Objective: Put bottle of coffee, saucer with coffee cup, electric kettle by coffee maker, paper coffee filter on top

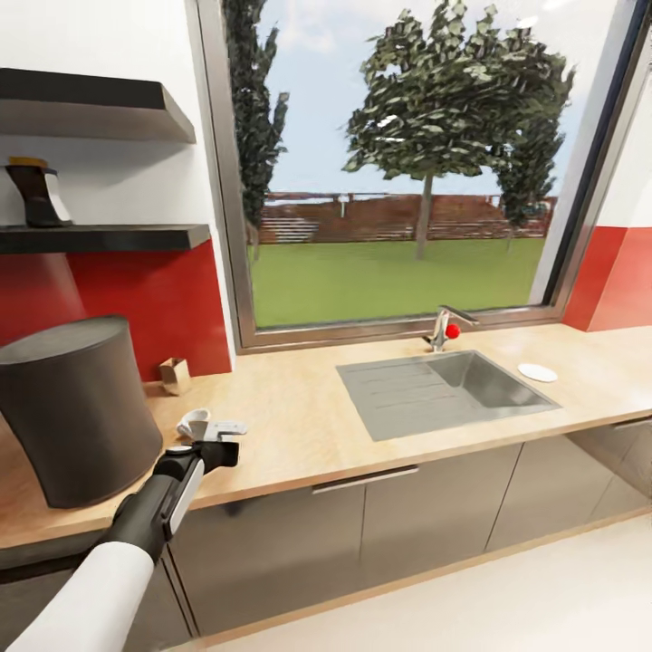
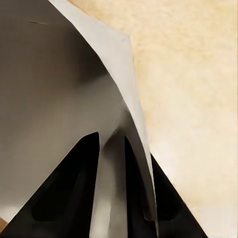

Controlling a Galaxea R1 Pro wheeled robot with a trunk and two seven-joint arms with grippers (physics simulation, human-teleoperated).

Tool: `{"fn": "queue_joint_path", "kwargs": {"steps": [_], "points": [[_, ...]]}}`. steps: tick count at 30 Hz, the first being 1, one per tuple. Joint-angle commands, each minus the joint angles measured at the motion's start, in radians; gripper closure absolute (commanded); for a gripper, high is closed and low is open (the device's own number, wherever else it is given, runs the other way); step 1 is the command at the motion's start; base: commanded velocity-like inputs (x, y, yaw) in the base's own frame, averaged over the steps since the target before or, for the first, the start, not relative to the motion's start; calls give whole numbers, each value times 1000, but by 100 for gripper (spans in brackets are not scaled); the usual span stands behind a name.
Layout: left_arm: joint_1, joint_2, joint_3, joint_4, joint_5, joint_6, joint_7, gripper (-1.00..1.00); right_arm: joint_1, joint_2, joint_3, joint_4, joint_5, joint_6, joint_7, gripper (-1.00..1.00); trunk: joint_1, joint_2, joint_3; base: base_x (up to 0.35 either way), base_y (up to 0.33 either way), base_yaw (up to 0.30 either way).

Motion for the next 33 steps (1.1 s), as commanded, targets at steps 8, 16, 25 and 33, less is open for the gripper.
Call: {"fn": "queue_joint_path", "kwargs": {"steps": [8,16,25,33], "points": [[6,3,-1,-1,-5,-57,-7,100,0,0,2,0,9,-2,-7,-100,0,-1,0,-285,176,0],[38,4,-1,1,-4,-82,-7,100,0,2,1,0,8,-2,-7,-100,0,-1,0,-133,112,120],[116,4,5,1,1,-239,-9,100,0,3,1,0,7,-1,-7,-100,0,-1,0,-8,5,272],[141,9,12,10,6,-316,-8,100,0,3,2,0,7,-1,-7,-100,0,-1,0,-68,114,280]]}}
